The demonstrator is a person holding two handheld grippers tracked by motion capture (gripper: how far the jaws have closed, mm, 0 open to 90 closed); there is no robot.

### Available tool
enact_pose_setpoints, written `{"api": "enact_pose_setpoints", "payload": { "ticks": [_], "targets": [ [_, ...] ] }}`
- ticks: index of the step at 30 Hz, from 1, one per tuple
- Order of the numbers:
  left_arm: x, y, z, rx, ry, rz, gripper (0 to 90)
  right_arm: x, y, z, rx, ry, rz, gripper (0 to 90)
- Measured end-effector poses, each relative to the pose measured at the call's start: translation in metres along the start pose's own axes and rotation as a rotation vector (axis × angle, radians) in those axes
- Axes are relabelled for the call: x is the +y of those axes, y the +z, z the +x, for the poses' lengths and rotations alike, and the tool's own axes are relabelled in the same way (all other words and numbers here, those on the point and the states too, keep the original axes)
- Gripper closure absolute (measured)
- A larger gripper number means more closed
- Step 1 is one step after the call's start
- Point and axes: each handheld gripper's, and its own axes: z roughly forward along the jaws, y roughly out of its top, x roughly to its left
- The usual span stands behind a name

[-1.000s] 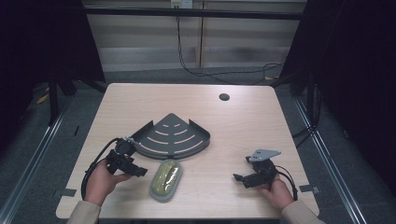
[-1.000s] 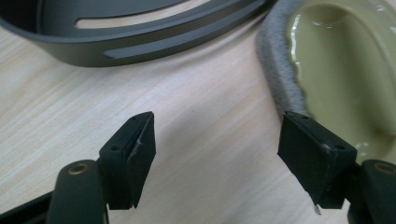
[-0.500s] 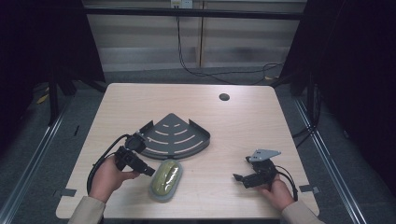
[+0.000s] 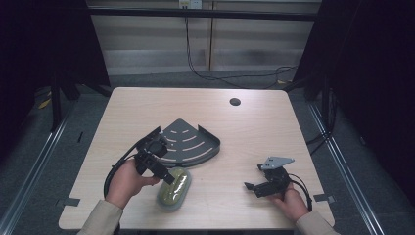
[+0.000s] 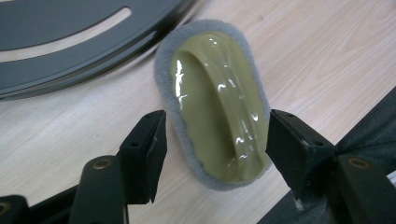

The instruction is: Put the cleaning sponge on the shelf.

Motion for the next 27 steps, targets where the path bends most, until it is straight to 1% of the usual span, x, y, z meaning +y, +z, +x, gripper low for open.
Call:
{"api": "enact_pose_setpoints", "payload": {
  "ticks": [3, 5, 7, 8, 13, 16, 17, 19, 20, 21, 22, 23, 25, 26, 27],
  "targets": [
    [0.003, 0.006, -0.002, -0.01, 0.001, 0.011, 38.4, 0.0, 0.0, 0.0, 0.0, 0.0, 0.0, 11.6],
    [0.004, 0.01, -0.003, -0.011, -0.01, 0.02, 38.8, 0.0, 0.0, 0.0, -0.001, 0.002, 0.001, 11.5],
    [0.004, 0.013, -0.003, -0.009, -0.011, 0.031, 39.2, 0.0, 0.0, 0.0, 0.0, 0.0, 0.0, 11.5],
    [0.004, 0.015, -0.004, -0.015, -0.015, 0.034, 39.7, 0.0, 0.0, 0.0, 0.0, 0.0, 0.0, 11.6],
    [0.004, 0.021, -0.007, -0.015, -0.008, 0.054, 41.3, 0.0, 0.0, 0.0, -0.001, 0.0, 0.0, 11.5],
    [0.005, 0.024, -0.008, -0.006, -0.004, 0.062, 47.3, 0.0, 0.0, 0.0, -0.001, 0.001, 0.0, 11.5],
    [0.005, 0.026, -0.008, -0.015, -0.005, 0.068, 48.9, 0.0, 0.0, 0.0, 0.001, 0.001, 0.0, 11.5],
    [0.006, 0.027, -0.01, -0.028, -0.001, 0.077, 54.9, 0.0, 0.0, 0.0, -0.001, 0.001, 0.0, 11.6],
    [0.006, 0.027, -0.01, -0.032, 0.001, 0.08, 58.9, 0.0, 0.0, 0.0, 0.001, 0.001, 0.0, 11.6],
    [0.007, 0.027, -0.01, -0.038, 0.012, 0.082, 63.7, 0.0, 0.0, 0.0, -0.001, 0.0, 0.0, 11.6],
    [0.007, 0.026, -0.011, -0.023, 0.016, 0.085, 66.1, 0.0, 0.0, 0.0, -0.001, 0.001, 0.0, 11.6],
    [0.007, 0.025, -0.011, -0.022, 0.016, 0.091, 69.2, 0.0, 0.0, 0.0, -0.001, 0.001, 0.0, 11.5],
    [0.008, 0.024, -0.011, -0.023, 0.024, 0.098, 71.7, 0.0, 0.0, 0.0, -0.001, 0.001, 0.0, 11.6],
    [0.008, 0.023, -0.011, -0.016, 0.018, 0.099, 71.9, 0.0, 0.0, 0.0, -0.001, 0.0, 0.0, 11.6],
    [0.008, 0.021, -0.009, -0.009, 0.025, 0.108, 72.1, 0.0, 0.0, 0.0, -0.001, 0.001, 0.0, 11.6]
  ]
}}
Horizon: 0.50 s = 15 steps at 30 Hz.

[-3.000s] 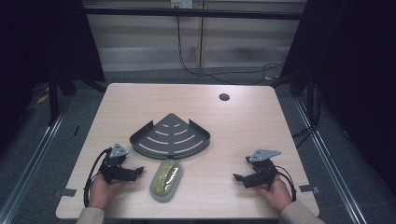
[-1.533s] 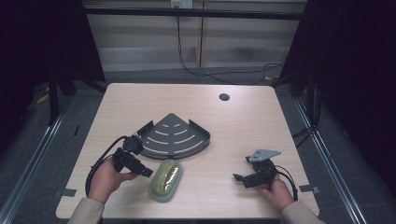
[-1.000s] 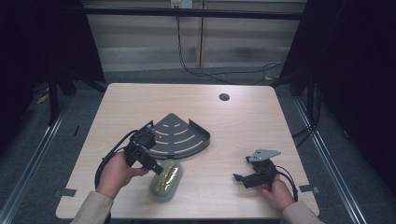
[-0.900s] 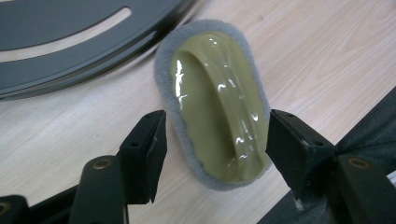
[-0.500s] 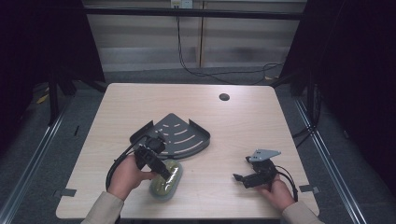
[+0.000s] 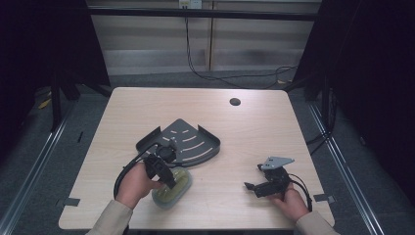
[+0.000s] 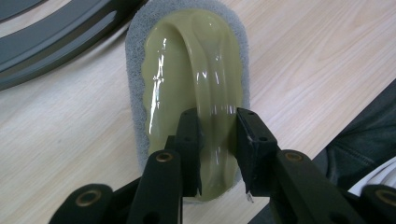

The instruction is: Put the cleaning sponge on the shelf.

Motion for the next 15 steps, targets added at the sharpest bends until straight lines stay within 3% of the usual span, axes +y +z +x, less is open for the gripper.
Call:
{"api": "enact_pose_setpoints", "payload": {
  "ticks": [15],
  "targets": [
    [-0.003, -0.032, 0.006, 0.02, 0.008, 0.004, 72.2, 0.0, 0.0, 0.0, 0.001, 0.0, 0.0, 11.6]
  ]
}}
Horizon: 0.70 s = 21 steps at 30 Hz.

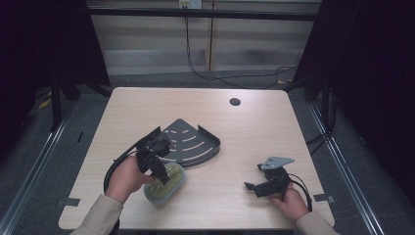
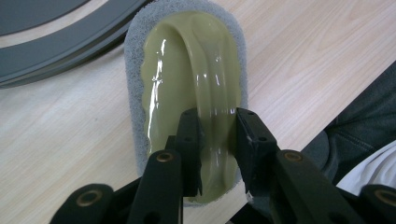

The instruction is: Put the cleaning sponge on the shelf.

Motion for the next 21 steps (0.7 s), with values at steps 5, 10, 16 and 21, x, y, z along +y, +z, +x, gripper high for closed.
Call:
{"api": "enact_pose_setpoints", "payload": {
  "ticks": [5, 10, 16, 21],
  "targets": [
    [0.0, -0.011, 0.002, 0.01, 0.006, 0.003, 72.2, 0.0, 0.0, 0.0, -0.004, -0.002, -0.001, 11.5],
    [0.001, -0.022, 0.004, 0.019, 0.006, 0.0, 72.2, 0.0, 0.0, 0.0, -0.005, -0.003, -0.001, 11.5],
    [0.003, -0.034, 0.007, 0.023, 0.008, -0.01, 72.2, 0.0, 0.0, 0.0, -0.005, -0.003, -0.001, 11.5],
    [0.007, -0.042, 0.011, 0.021, 0.007, -0.023, 72.3, 0.0, 0.0, 0.0, -0.004, 0.0, 0.0, 11.5]
  ]
}}
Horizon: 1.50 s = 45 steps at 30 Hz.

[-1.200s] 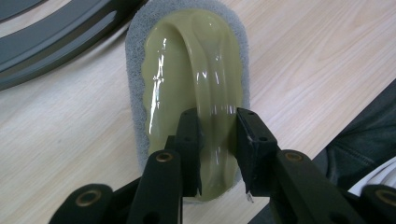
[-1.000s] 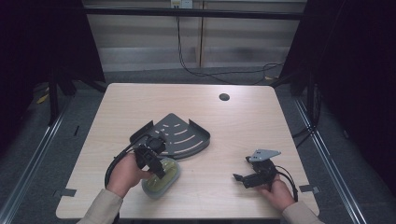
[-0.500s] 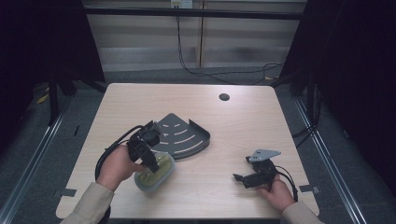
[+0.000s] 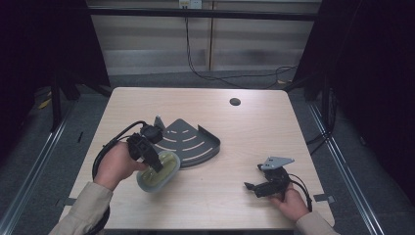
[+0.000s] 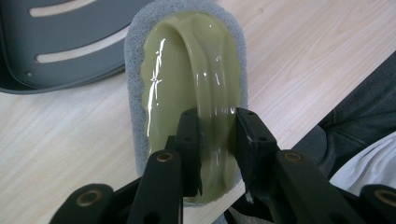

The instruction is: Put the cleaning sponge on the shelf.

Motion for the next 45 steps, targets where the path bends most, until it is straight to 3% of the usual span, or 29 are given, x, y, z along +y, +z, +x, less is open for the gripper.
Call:
{"api": "enact_pose_setpoints", "payload": {
  "ticks": [15, 28, 45],
  "targets": [
    [0.019, -0.019, 0.008, 0.014, 0.005, -0.032, 72.2, 0.0, 0.0, 0.0, -0.001, -0.002, -0.001, 11.5],
    [0.042, -0.02, 0.018, 0.008, 0.015, -0.04, 72.2, 0.0, 0.0, 0.0, -0.001, -0.002, -0.001, 11.5],
    [0.064, -0.008, 0.041, 0.0, 0.0, -0.029, 72.2, 0.0, 0.0, 0.0, 0.0, -0.001, -0.001, 11.5]
  ]
}}
